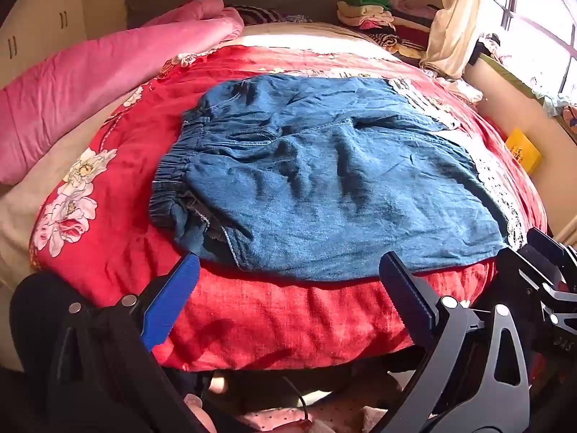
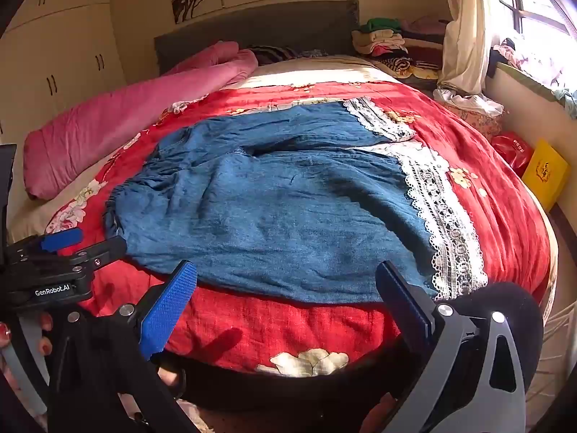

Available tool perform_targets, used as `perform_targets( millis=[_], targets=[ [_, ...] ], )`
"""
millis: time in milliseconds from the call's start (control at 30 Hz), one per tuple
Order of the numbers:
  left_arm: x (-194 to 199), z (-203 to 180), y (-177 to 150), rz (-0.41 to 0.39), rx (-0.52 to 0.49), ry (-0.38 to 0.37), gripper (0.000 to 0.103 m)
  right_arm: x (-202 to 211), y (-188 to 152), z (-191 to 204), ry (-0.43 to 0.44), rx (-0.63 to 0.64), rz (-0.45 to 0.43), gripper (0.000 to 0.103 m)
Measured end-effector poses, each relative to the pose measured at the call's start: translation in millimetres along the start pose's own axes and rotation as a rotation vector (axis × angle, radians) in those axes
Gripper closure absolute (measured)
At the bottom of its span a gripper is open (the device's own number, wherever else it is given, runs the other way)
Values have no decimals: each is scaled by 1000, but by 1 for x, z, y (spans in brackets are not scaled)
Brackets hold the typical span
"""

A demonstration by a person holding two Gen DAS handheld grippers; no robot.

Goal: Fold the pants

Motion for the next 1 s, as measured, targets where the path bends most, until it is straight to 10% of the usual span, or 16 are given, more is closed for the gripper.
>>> perform_targets(
  millis=[1000],
  targets=[
    [1, -1, 2, 1, 6, -15, 9, 3, 0, 0, 1, -11, -1, 4]
  ],
)
Point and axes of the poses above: each gripper's, at about its wrist camera, not at the fingertips, and x roughly against the way its jaws point, z to its left, y to its top, the point moved 3 cm from there along -x, roughly the way its jaws point, and after that the axes turned 9 degrees about y, right-handed, at the moved point
